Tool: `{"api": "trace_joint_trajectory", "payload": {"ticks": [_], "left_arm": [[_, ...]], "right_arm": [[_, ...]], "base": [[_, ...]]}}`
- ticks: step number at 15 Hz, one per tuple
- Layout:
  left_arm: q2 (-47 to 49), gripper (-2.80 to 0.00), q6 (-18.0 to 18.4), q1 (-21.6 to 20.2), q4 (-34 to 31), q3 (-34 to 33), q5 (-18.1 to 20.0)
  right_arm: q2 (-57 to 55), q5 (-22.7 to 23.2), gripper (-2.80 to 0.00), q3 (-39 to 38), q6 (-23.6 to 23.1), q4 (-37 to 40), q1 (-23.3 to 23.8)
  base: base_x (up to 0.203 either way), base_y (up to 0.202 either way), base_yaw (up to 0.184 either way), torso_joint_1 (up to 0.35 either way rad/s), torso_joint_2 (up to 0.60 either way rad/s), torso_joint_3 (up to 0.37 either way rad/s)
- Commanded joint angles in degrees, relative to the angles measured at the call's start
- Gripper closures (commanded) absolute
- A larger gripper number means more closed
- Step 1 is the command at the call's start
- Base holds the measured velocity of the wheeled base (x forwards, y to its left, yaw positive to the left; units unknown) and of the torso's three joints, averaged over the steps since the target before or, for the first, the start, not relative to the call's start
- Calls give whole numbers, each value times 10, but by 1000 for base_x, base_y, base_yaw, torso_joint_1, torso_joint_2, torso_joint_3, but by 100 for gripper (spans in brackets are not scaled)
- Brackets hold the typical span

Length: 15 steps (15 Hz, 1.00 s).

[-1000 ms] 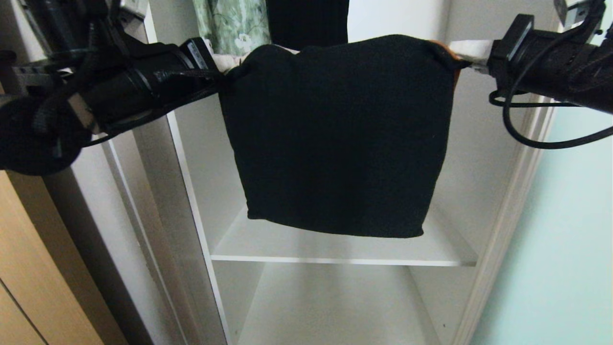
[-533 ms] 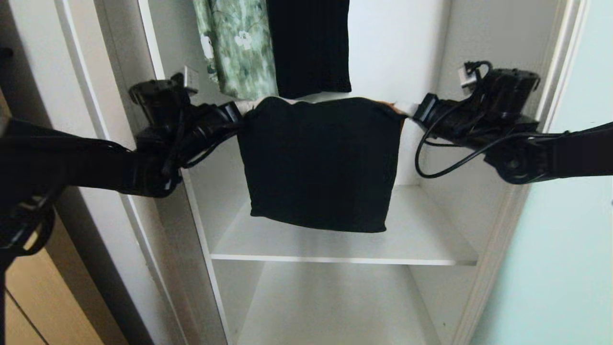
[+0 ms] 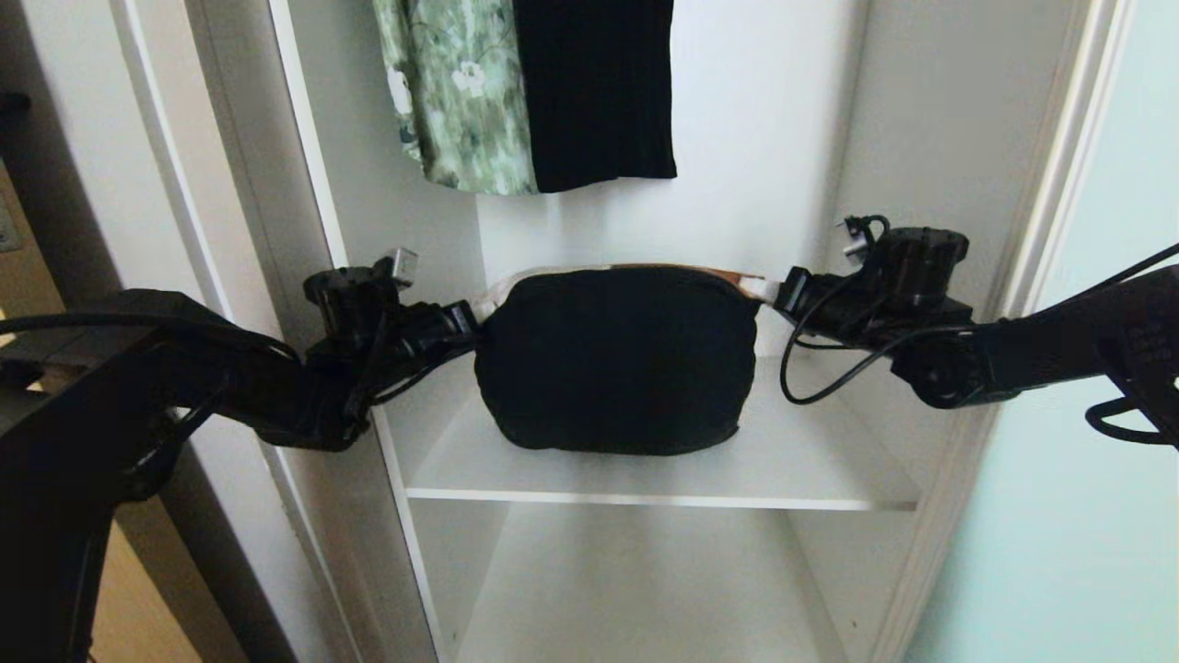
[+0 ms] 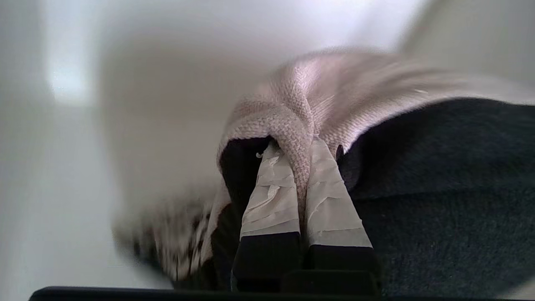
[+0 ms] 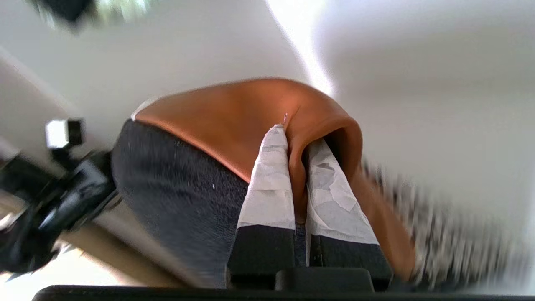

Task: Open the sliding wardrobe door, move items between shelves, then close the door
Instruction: Place the pillow on the higher shelf

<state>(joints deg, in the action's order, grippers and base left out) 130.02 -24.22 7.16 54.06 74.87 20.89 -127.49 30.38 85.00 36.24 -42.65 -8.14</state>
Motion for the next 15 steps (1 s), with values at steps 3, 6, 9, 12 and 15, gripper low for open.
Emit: {"api": "trace_joint_trajectory", "payload": {"ticks": [3,6,9,12,15], "left_arm": [[-91,0,4,0,-90,-134,43],[-91,0,15,0,-174,-123,45],[-31,0,23,-5,-245,-15,44],[38,0,23,-14,-314,96,36],[101,0,22,-19,-335,157,-6]], "right_arm": [[76,83,0,-146,4,0,33],[54,83,0,-158,4,2,42],[-11,73,0,-119,3,4,43],[-93,32,0,-44,2,15,36],[-143,6,0,24,0,56,27]], "base": [[0,0,0,0,0,0],[0,0,0,0,0,0],[0,0,0,0,0,0],[0,0,0,0,0,0],[0,0,0,0,0,0]]}}
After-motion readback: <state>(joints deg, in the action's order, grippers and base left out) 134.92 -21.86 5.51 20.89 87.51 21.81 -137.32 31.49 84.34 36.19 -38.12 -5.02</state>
